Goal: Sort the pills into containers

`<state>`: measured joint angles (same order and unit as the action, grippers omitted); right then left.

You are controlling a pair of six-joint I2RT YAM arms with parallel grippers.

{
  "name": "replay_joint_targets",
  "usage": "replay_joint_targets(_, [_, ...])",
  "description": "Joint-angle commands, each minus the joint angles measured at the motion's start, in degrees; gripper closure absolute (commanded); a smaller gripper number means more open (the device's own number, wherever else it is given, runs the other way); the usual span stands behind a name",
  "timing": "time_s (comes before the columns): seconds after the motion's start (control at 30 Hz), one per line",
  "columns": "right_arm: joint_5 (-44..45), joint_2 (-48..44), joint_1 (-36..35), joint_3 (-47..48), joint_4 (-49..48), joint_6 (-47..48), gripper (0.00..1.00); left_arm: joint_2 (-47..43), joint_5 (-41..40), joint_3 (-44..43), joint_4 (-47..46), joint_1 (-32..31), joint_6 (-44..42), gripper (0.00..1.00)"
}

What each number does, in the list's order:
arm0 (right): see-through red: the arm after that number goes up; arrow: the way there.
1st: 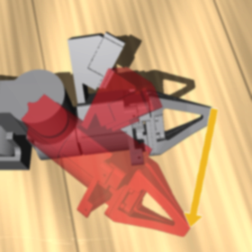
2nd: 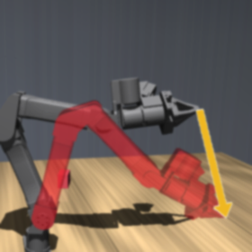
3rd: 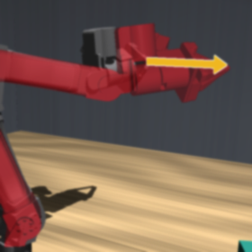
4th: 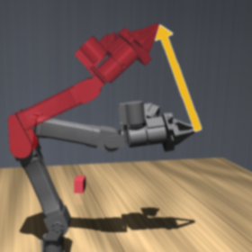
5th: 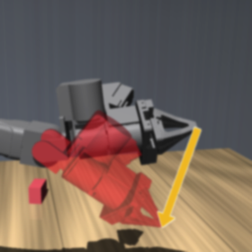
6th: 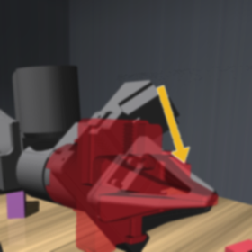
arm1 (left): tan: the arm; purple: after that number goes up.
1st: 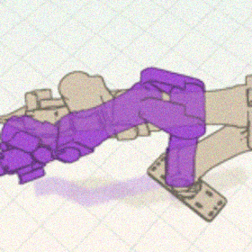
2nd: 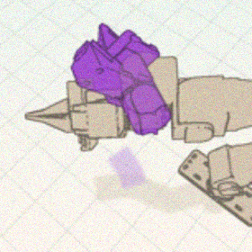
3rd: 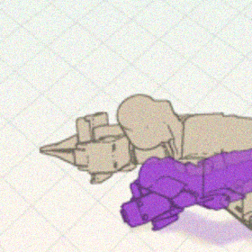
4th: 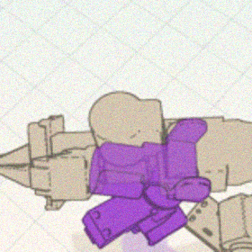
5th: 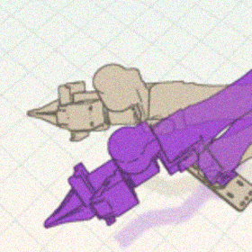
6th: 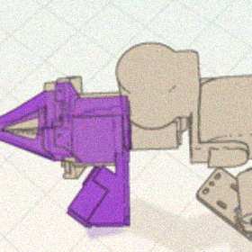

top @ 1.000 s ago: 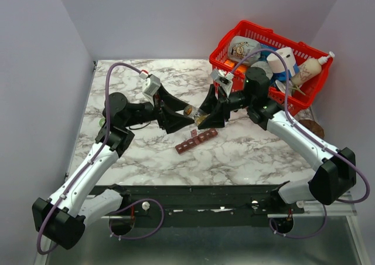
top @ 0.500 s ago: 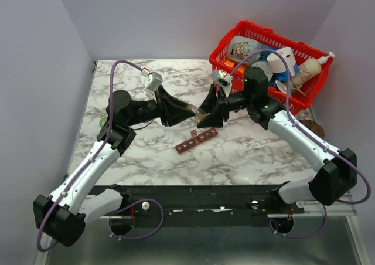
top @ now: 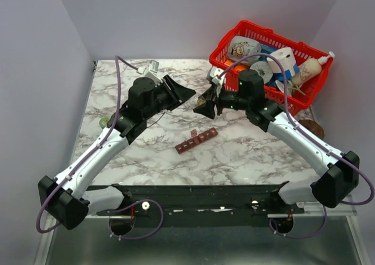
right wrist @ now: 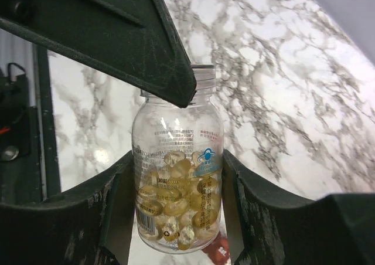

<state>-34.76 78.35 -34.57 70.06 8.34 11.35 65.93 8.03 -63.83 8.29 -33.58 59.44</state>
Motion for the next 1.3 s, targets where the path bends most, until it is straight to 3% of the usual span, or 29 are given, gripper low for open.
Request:
replay_joint_targets(0.0, [9.8,-0.2,0.2,0.3,0.0,1.7,0.86,1.5,-7.2,-5.4,7.9,-2.5,2.4,1.0])
replay_joint_targets(0.1, [6.0,-0.5,0.5,0.1,-0.2,0.3,0.85,0.5,-5.5,-4.0,7.4,-2.5,-1.2,1.0])
replay_joint_targets(0.13, [4.5,-0.6,0.6,-0.1,-0.3,0.1,0.86,-0.1,-5.2,-3.5,7.4,-2.5,-2.7,0.7])
replay_joint_targets(0.23, [-1.7,-0.7,1.5,-0.3,-0.4,-0.7,0.85,-3.3,-2.2,-0.5,5.3,-1.8,-7.0,0.2])
replay_joint_targets(0.33, [-8.6,-0.8,2.4,-0.5,-0.5,-1.2,0.85,-7.3,2.9,2.4,2.0,-0.3,-11.5,0.05])
replay_joint_targets(0.53, [-21.0,-1.5,3.2,-1.2,0.2,0.8,0.85,-13.7,19.5,5.0,2.5,6.5,-25.1,0.01])
replay_joint_targets(0.6, [-24.5,-1.4,3.3,-1.0,1.7,3.6,0.85,-16.0,25.9,8.4,0.6,8.6,-33.2,0.01])
replay_joint_targets(0.67, [-30.8,-1.4,3.3,-0.9,5.4,8.7,0.85,-17.3,39.7,11.5,-2.8,10.6,-43.5,0.01])
replay_joint_targets(0.77, [-39.7,-1.4,3.2,-0.2,12.7,17.3,0.84,-21.1,50.7,17.8,-6.5,10.5,-53.7,0.01])
replay_joint_targets(0.83, [-43.0,-1.5,3.0,0.2,17.6,20.6,0.83,-24.9,49.8,22.4,-11.6,10.4,-58.0,0.01])
replay_joint_targets(0.93, [-42.8,-1.4,2.0,0.9,22.8,25.8,0.83,-25.8,48.2,22.8,-11.7,10.4,-62.6,0.01])
replay_joint_targets(1.13, [-41.5,0.1,0.5,1.7,23.2,26.4,0.83,-23.5,48.7,22.5,-21.0,8.5,-57.6,0.01])
replay_joint_targets(1.27, [-41.3,0.8,-0.1,2.7,23.2,25.7,0.83,-21.1,48.5,21.1,-21.9,5.1,-56.7,0.01])
